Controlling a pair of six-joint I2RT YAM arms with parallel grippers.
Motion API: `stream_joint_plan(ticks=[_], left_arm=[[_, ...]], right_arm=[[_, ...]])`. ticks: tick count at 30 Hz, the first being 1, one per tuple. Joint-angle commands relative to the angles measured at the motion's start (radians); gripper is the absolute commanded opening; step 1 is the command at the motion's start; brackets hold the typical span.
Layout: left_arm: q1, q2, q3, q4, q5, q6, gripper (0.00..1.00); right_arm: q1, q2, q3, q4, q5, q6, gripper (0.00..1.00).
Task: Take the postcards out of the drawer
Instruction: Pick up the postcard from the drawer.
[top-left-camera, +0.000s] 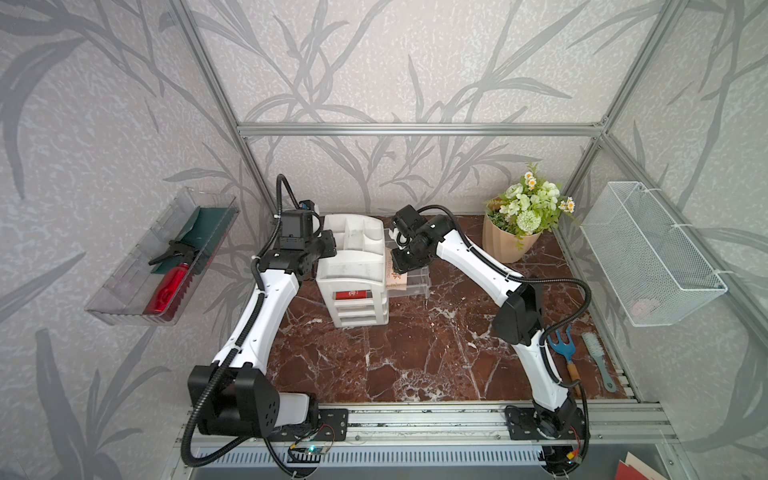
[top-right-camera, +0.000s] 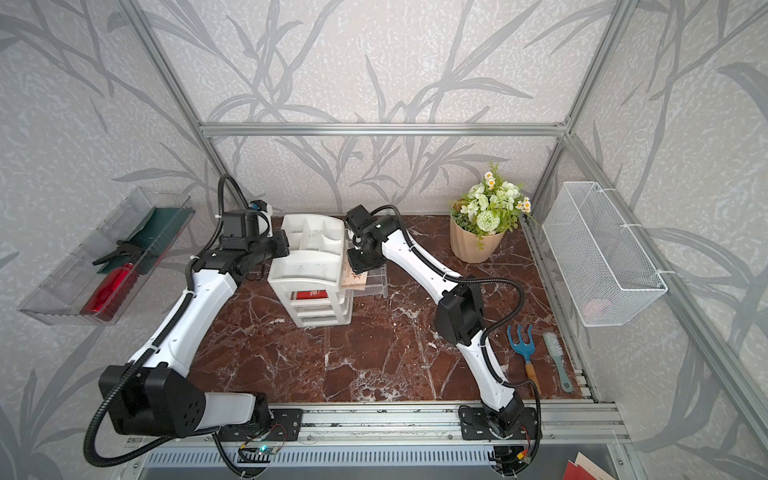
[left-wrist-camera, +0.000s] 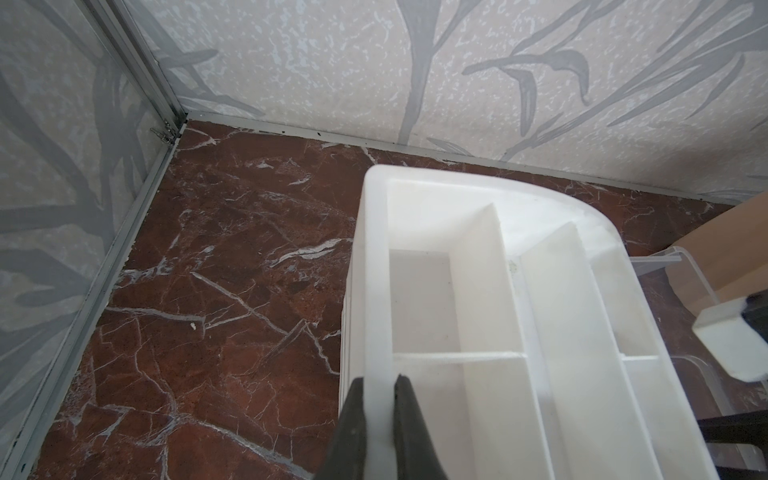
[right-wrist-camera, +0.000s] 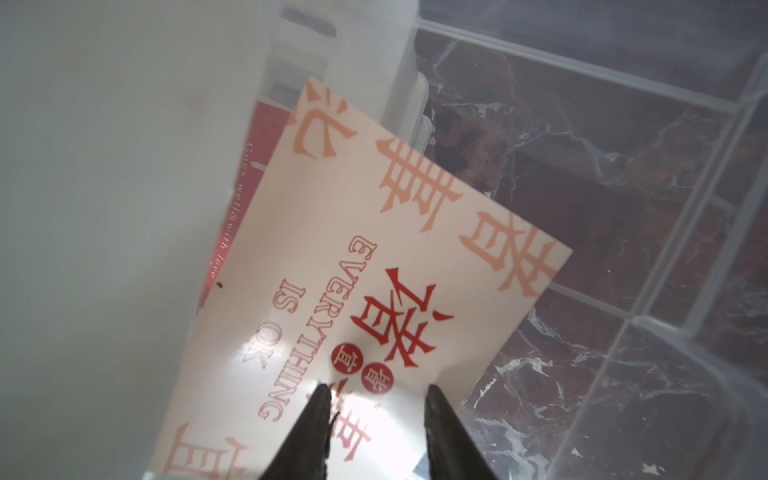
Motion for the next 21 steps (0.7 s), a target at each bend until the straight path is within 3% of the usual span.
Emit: stream_joint_plan(ticks=[1, 11, 21], left_arm=[[-0.003, 0.044, -0.037, -0.084, 0.008, 0.058, 0.0], [-0.004, 0.045, -0.036, -0.085, 0.008, 0.059, 0.0], [-0.003, 0.044, -0.034, -0.087, 0.009, 0.059, 0.0]], right_arm=[[0.0, -0.053, -0.016, -0.027, 0.025, 0.0, 0.44], [-0.002, -0.101, -0.081, 0.002, 0.052, 0.024, 0.54], [-0.022, -0.077, -0.109, 0.042, -0.05, 0.042, 0.56]])
